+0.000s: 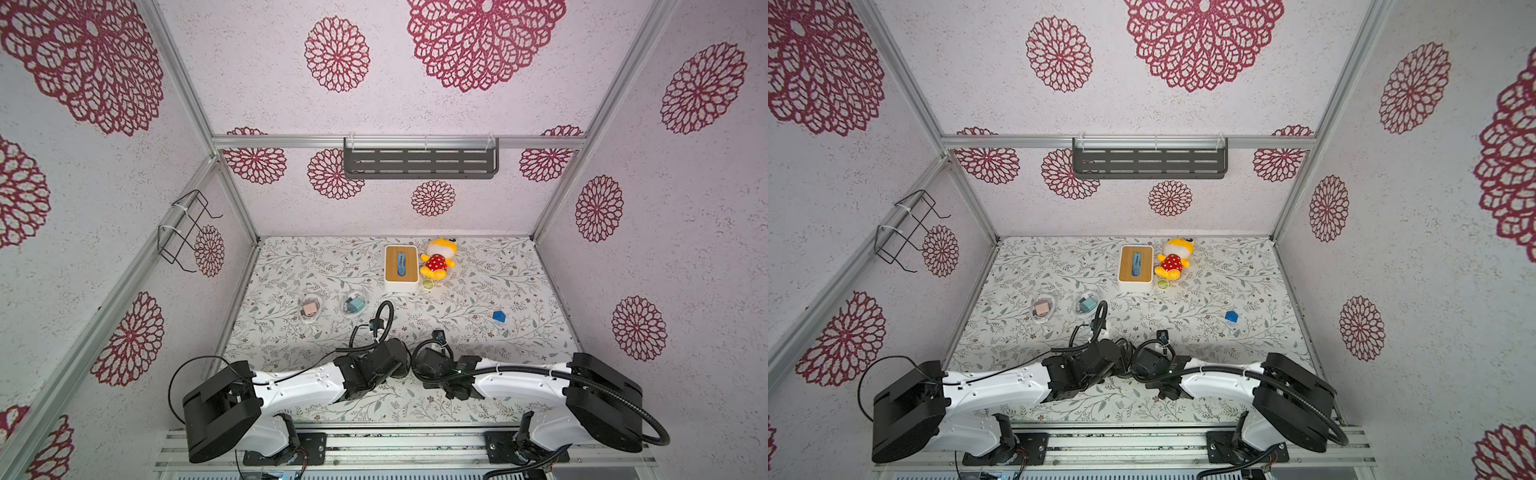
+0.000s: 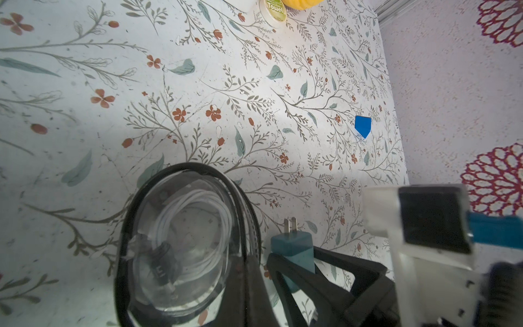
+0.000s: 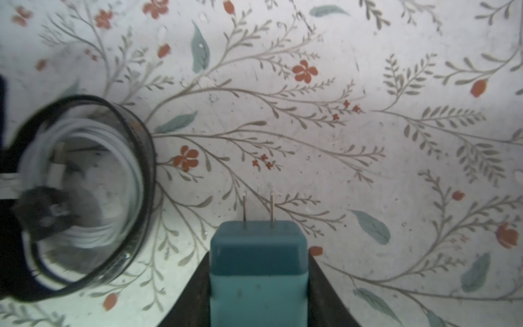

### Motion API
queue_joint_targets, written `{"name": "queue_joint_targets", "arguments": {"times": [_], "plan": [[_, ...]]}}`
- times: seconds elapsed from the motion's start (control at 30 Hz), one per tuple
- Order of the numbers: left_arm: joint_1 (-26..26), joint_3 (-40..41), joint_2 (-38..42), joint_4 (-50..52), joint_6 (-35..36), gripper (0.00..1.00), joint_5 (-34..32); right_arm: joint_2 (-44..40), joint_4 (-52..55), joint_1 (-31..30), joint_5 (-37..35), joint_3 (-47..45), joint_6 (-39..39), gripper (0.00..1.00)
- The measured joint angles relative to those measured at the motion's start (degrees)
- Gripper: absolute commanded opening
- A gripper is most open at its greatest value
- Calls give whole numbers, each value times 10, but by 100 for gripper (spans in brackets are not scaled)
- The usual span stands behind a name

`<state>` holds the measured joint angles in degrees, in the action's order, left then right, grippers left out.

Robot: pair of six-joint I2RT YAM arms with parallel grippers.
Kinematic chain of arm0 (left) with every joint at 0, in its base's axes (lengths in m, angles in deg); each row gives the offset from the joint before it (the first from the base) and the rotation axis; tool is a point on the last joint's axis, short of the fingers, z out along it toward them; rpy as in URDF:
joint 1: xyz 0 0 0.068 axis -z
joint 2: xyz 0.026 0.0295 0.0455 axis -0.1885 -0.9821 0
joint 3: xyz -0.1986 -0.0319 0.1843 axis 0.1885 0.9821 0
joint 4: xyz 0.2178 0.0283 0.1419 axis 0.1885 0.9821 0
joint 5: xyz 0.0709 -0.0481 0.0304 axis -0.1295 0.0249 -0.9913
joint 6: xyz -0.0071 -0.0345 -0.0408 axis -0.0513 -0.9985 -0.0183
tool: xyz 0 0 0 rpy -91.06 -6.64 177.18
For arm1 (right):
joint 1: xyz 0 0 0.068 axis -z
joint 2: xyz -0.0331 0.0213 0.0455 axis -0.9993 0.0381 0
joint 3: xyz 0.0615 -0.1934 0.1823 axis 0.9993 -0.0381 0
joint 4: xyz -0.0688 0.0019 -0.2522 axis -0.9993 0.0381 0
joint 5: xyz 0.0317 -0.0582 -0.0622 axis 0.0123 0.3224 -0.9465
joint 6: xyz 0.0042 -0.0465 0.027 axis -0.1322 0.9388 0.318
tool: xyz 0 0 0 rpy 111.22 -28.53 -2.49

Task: Pack away charging kits
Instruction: Pick up the plug from the center of the board, then place the plug in the storage bag.

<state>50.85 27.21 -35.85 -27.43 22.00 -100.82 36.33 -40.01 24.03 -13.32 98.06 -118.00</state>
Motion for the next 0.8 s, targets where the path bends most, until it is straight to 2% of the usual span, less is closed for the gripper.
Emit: {"name": "queue_joint_targets", "arguments": {"times": [0.2,0.5,0.8], "plan": [[0,28,3,-48,9,0,12,-59,-65,0,23,-3,6,15],[-1,73,21,-138,18,0,34,-40,-144,8,39,-12,14,14],[-1,92,30,-217,21,0,48,-37,-200,42,58,-71,14,15]]}}
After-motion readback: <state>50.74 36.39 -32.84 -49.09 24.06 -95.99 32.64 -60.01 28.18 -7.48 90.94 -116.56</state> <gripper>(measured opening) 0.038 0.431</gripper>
